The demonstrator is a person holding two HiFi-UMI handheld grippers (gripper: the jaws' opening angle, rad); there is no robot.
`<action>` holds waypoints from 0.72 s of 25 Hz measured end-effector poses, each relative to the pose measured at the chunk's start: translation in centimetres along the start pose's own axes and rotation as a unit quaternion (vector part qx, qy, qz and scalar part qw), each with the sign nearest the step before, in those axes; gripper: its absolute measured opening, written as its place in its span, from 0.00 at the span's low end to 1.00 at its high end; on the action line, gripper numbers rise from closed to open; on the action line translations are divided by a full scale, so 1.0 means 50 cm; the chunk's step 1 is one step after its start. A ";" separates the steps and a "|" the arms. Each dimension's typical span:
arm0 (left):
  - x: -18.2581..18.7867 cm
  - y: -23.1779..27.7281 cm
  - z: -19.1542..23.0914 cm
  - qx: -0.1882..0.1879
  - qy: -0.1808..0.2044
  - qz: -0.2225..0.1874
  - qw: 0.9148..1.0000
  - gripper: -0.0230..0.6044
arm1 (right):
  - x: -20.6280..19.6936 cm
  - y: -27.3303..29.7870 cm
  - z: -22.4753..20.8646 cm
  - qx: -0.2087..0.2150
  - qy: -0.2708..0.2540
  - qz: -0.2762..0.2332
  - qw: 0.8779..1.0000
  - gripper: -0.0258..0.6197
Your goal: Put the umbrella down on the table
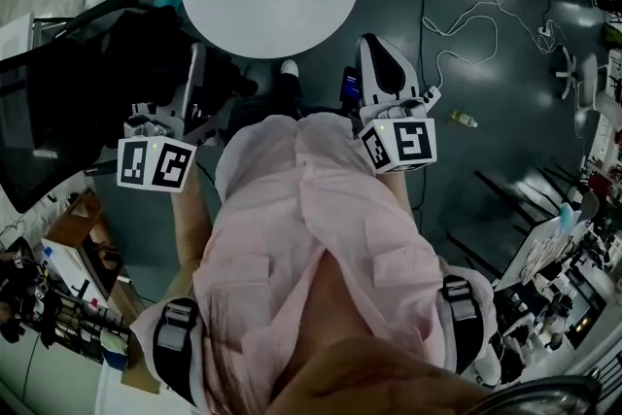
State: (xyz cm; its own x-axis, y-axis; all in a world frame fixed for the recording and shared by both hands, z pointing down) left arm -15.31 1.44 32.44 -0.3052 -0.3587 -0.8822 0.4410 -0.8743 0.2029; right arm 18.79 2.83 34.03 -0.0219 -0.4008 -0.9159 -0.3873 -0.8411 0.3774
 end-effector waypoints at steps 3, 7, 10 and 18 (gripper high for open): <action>0.005 0.025 0.011 0.005 0.001 0.009 1.000 0.55 | 0.005 0.029 -0.006 0.006 0.002 0.011 1.000 0.10; 0.018 0.055 0.036 0.006 0.003 0.023 1.000 0.55 | 0.023 0.065 -0.006 0.002 0.004 0.015 1.000 0.10; 0.036 0.080 0.058 0.001 0.011 0.038 0.999 0.55 | 0.045 0.096 -0.003 -0.009 0.011 0.015 1.000 0.10; 0.075 0.147 0.103 -0.022 0.028 0.067 0.997 0.55 | 0.083 0.160 0.009 -0.030 0.018 0.012 0.999 0.10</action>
State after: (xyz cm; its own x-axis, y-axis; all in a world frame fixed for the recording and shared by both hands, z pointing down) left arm -17.57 -8.02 32.83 -0.1942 -0.4507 -0.8713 0.5119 -0.8042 0.3019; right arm 15.17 -5.42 33.19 0.0024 -0.4335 -0.9012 -0.3320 -0.8504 0.4082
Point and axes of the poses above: the fingertips, and each gripper's own axes: y forward along the fingers, z to its left, x out of its top, the point moved 9 cm from there along -y, backward along the fingers, and after that the axes turned 9 degrees about z, right-handed, at the moved point
